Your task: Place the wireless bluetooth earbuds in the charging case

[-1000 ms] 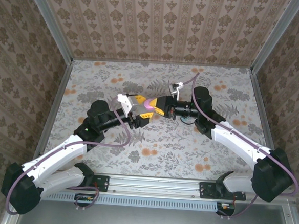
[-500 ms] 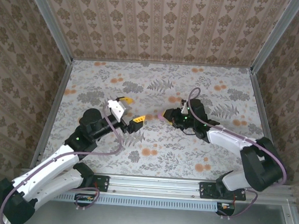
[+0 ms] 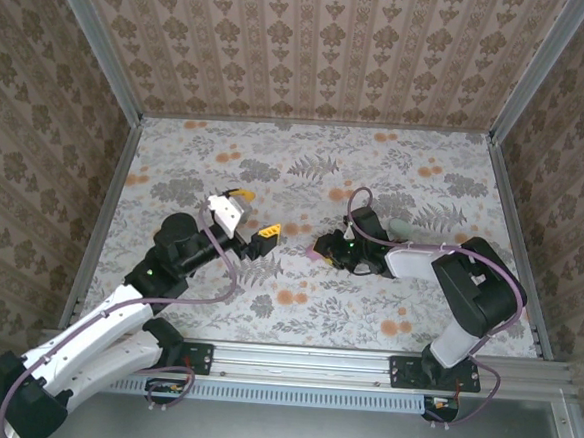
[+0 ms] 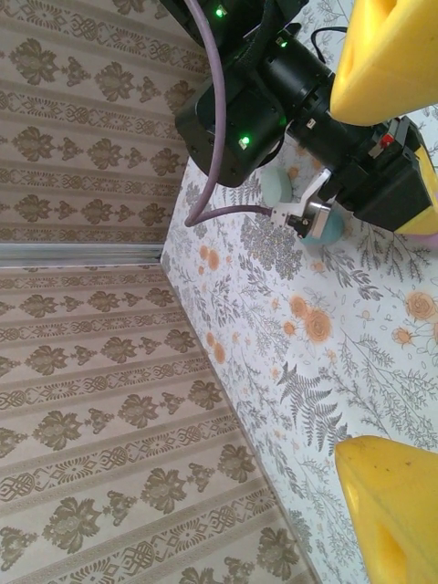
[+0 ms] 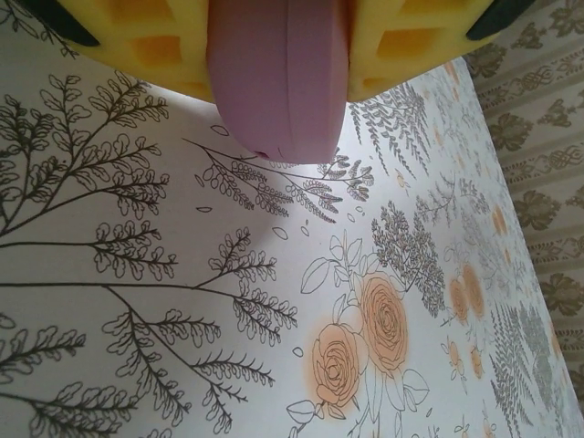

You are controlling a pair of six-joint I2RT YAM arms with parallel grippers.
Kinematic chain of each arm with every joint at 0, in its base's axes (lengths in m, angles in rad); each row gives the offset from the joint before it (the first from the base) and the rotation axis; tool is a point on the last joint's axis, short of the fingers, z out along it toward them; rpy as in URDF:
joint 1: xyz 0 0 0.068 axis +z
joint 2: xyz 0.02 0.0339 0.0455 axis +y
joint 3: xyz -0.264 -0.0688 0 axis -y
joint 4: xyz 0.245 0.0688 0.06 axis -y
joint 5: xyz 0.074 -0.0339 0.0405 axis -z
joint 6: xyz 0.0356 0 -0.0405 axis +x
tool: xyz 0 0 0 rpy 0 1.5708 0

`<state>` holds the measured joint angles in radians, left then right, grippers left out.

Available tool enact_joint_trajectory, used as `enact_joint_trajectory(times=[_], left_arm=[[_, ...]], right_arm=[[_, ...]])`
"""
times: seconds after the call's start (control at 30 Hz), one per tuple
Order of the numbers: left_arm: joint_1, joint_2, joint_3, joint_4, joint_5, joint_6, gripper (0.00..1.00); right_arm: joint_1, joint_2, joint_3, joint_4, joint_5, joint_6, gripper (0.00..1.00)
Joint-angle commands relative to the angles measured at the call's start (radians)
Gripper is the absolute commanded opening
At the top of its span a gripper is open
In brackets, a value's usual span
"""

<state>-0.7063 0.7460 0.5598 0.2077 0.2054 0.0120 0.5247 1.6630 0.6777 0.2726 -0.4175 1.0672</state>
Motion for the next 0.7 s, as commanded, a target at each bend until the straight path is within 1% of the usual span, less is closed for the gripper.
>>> enact_joint_trajectory(times=[0.0, 0.2, 0.27, 0.43, 0.57, 0.67], left_arm=[[-0.002, 0.009, 0.005, -0.015, -0.014, 0.007, 0.89], [-0.002, 0.032, 0.012, -0.012, -0.008, 0.007, 0.89], [-0.002, 0.035, 0.014, -0.012, -0.006, 0.006, 0.89], [-0.002, 0.038, 0.015, -0.011, -0.006, 0.007, 0.89], [-0.002, 0.038, 0.014, -0.012, -0.008, 0.008, 0.89], [-0.001, 0.037, 0.012, -0.014, -0.012, 0.009, 0.89]], right_arm=[[0.003, 0.011, -0.030, -0.004, 0.015, -0.036, 0.27], [0.003, -0.001, -0.053, -0.019, 0.026, -0.047, 0.34], [0.003, -0.007, -0.058, -0.029, 0.031, -0.049, 0.39], [0.001, -0.044, -0.074, -0.061, 0.057, -0.055, 0.42], [0.003, -0.088, -0.076, -0.112, 0.077, -0.068, 0.51], [0.001, -0.137, -0.075, -0.188, 0.111, -0.081, 0.56]])
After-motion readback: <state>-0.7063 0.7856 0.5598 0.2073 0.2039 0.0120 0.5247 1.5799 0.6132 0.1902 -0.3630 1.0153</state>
